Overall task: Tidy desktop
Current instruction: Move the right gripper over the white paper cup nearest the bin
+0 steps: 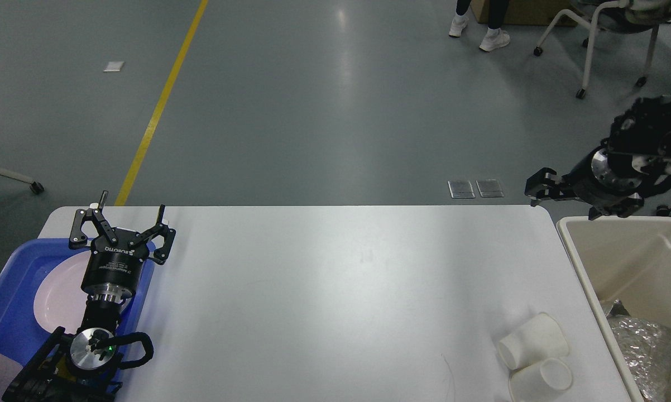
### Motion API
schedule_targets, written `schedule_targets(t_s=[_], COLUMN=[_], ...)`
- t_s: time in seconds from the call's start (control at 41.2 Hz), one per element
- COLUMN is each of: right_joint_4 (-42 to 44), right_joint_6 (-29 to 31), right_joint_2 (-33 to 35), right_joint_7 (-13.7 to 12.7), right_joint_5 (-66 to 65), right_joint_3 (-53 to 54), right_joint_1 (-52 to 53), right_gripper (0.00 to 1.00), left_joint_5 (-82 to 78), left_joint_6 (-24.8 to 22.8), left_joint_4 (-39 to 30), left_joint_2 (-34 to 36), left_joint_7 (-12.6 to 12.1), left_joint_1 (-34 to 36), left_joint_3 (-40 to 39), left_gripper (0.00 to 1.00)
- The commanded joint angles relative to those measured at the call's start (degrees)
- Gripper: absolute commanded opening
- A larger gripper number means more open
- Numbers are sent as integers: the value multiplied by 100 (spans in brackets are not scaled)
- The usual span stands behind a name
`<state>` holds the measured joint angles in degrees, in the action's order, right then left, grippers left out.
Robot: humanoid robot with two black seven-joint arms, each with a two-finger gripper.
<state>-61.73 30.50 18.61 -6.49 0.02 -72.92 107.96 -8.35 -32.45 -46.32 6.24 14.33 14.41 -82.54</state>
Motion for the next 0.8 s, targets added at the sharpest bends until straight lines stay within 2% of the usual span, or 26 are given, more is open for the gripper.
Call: schedule_targets(t_s=[0.0,0.097,0.17,0.315,0.436,0.776], right_joint_4=[-366,-796,-1314,-2386,-3020,-3179], right_joint_6=[895,1212,1239,1213,1195,1116], right_joint_2=[-568,-894,-1008,-982,-798,-657], right_joint_7=[-2,-2,-2,-2,-2,-2], right_joint_5=[60,69,77,77,104,288], right_joint_3=[6,41,67,94,138,120], right_joint_1=[954,1560,2070,2976,3328,3328], right_gripper=[100,100,100,100,100,100], left_joint_5=[0,0,0,0,0,0], left_joint_6=[2,2,2,2,2,-7], left_joint_4=[0,0,0,0,0,0], left_joint_2=[1,1,1,1,1,1], left_joint_7=[0,0,0,0,0,0], left_joint_1=[0,0,0,0,0,0], left_joint_3=[-8,1,1,1,1,-8], left_gripper=[96,96,96,96,96,96])
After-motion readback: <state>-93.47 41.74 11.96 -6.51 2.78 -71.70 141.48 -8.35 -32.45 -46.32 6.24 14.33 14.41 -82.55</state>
